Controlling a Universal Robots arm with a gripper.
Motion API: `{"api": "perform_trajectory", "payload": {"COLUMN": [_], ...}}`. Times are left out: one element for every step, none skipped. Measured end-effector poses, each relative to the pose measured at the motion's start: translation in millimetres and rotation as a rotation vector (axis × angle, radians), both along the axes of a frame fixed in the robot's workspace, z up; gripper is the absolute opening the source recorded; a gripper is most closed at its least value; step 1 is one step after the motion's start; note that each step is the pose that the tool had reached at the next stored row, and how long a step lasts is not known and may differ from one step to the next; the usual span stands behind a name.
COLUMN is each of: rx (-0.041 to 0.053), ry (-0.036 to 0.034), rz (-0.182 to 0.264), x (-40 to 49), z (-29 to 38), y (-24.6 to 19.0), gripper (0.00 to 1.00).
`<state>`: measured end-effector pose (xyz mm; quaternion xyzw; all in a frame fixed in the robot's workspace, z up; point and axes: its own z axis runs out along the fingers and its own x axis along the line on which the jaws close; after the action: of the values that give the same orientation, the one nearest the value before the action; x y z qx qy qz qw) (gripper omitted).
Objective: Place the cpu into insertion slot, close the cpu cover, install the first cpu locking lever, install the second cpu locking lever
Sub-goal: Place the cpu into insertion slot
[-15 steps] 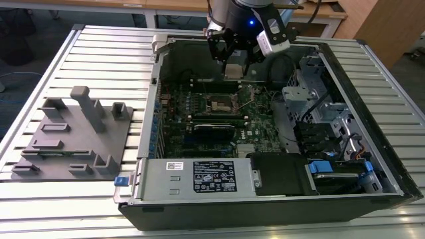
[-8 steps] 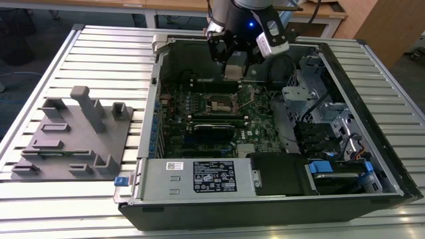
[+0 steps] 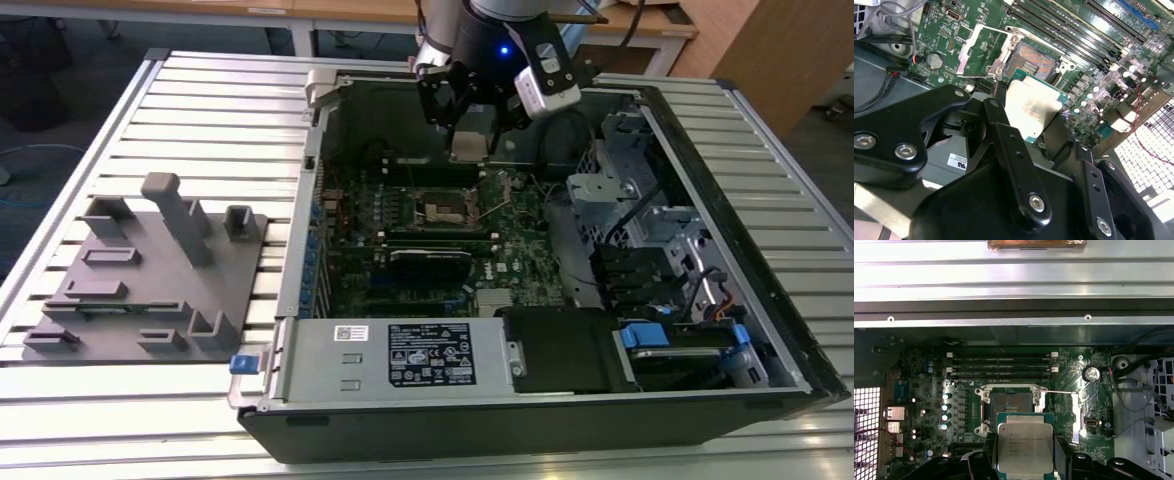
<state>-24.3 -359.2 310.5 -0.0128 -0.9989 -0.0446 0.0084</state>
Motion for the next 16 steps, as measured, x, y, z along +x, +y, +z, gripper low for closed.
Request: {"api": "perform_trajectory", "payload": {"rx": [0.0000, 0.0000, -0.0001, -0.0001, -0.0001, -0.0001, 0.0002, 0.0000, -0.0001, 0.0000, 0.0000, 0.0000, 0.0000, -0.0001, -0.0001, -0.0002], "ry": [0.0000, -0.0001, 0.0000, 0.0000, 0.0000, 0.0000, -0.0002, -0.0001, 0.0000, 0.0000, 0.0000, 0.0000, -0.0001, 0.0000, 0.0000, 0.0001], "rz": [0.000, 0.000, 0.000, 0.000, 0.000, 0.000, 0.000, 0.000, 0.000, 0.000, 0.000, 0.000, 0.000, 0.000, 0.000, 0.000], "x": [0.0, 0.0, 0.0, 0.0, 0.0, 0.0, 0.0, 0.0, 0.0, 0.0, 0.0, 0.0, 0.0, 0.0, 0.0, 0.0], "z": [0.0, 0.0, 0.0, 0.0, 0.0, -0.2, -1.0, -2.0, -3.1, -4.3, -5.5, -6.6, -7.7, -8.7, -9.3, -9.5], "y": [0.0, 0.0, 0.0, 0.0, 0.0, 0.0, 0.1, 0.1, 0.0, 0.0, 0.0, 0.0, 0.0, 0.0, 0.0, 0.0], "gripper": [0.54, 0.54, 0.54, 0.54, 0.54, 0.54, 0.54, 0.54, 0.54, 0.54, 0.54, 0.54, 0.54, 0.54, 0.54, 0.54]}}
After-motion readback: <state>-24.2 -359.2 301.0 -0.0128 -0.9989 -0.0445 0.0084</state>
